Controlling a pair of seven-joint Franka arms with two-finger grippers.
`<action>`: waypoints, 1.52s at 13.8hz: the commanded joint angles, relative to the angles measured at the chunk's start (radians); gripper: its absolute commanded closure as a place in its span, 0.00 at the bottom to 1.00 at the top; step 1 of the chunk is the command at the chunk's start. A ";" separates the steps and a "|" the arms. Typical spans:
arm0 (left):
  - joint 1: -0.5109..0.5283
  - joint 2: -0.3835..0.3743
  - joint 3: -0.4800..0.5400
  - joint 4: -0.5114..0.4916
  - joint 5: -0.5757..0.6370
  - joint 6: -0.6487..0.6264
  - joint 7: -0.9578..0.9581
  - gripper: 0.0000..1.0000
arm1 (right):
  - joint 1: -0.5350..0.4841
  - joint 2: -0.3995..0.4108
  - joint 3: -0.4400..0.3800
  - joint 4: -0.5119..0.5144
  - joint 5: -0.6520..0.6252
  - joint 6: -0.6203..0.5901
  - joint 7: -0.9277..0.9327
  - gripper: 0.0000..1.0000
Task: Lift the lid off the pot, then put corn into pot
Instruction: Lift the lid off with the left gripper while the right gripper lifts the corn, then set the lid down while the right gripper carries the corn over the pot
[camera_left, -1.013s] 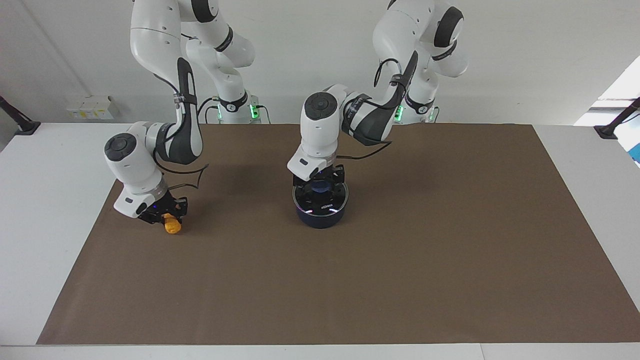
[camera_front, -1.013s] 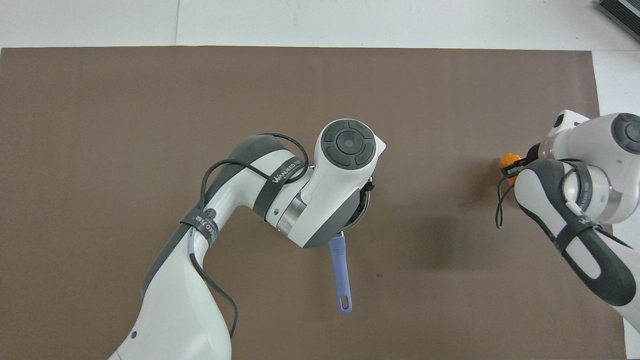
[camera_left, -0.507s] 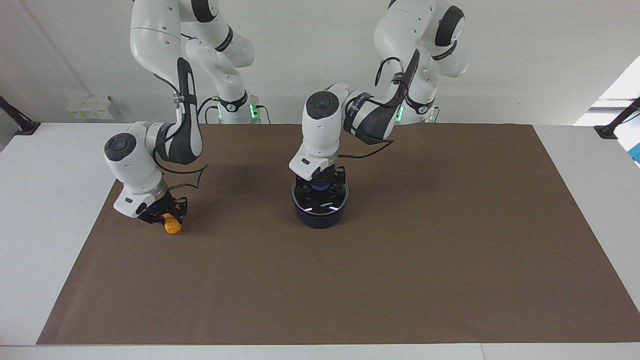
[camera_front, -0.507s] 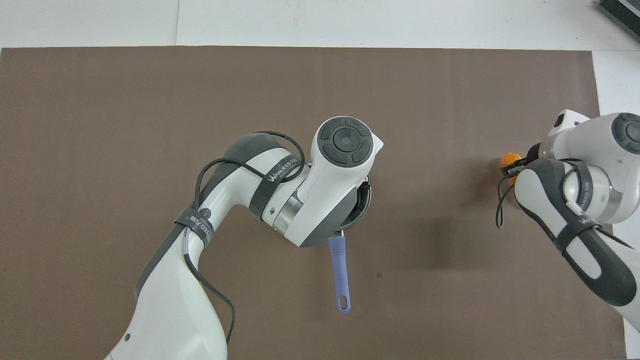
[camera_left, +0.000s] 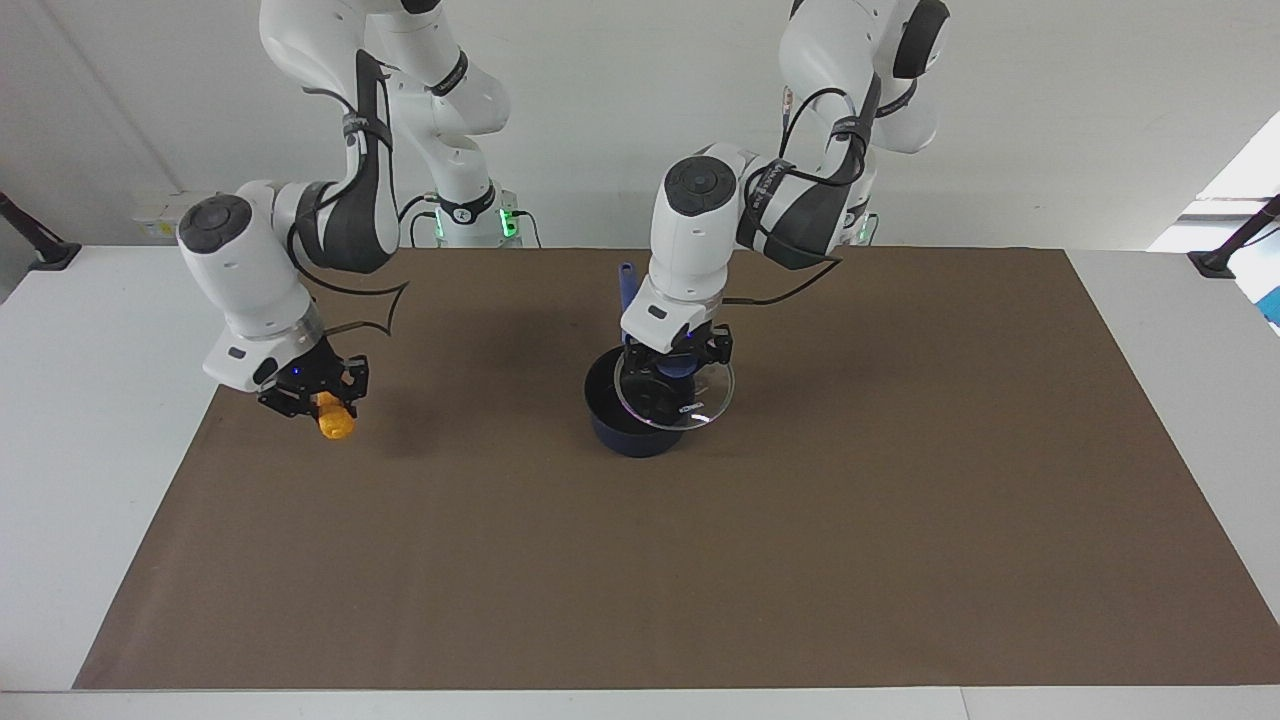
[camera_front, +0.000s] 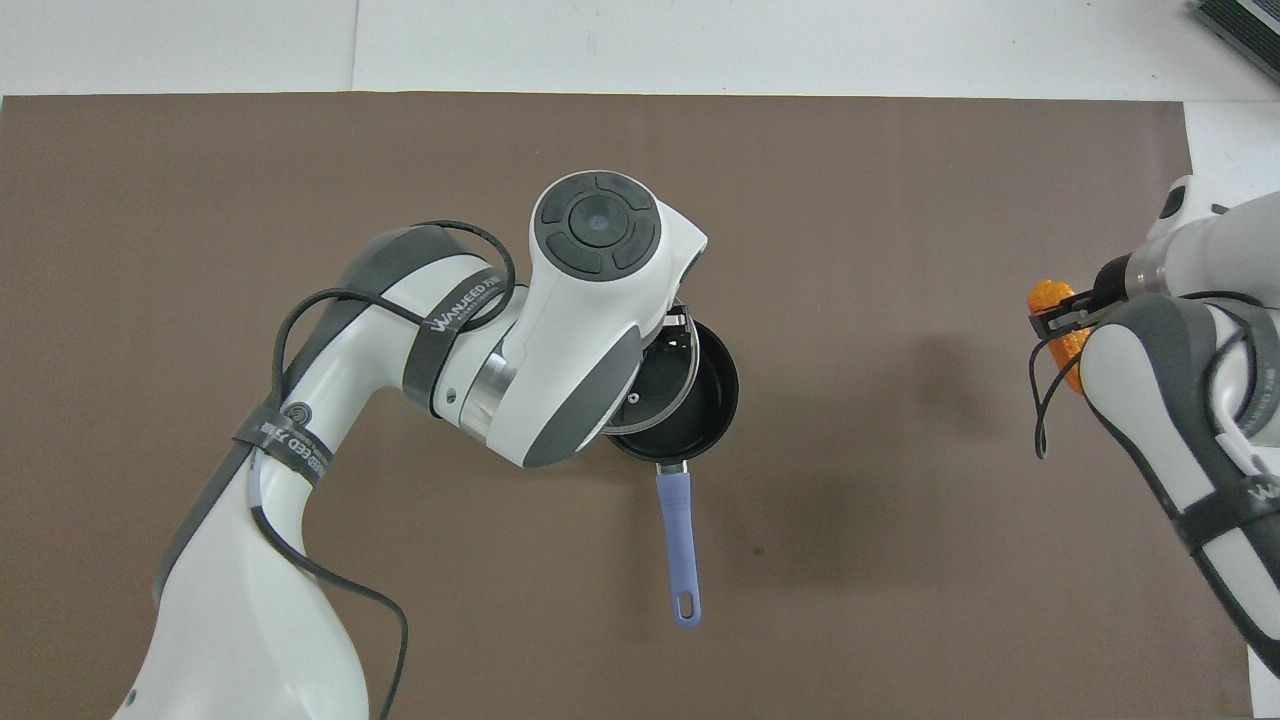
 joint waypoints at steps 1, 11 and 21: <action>0.070 -0.048 -0.004 -0.070 0.006 -0.010 0.128 1.00 | 0.062 -0.043 0.009 0.056 0.007 -0.111 0.134 1.00; 0.369 -0.214 -0.005 -0.504 0.003 0.314 0.687 1.00 | 0.450 -0.001 0.012 0.090 -0.012 -0.119 0.705 1.00; 0.372 -0.328 -0.005 -0.838 0.003 0.549 0.712 1.00 | 0.622 0.173 0.013 0.136 0.003 0.073 0.821 1.00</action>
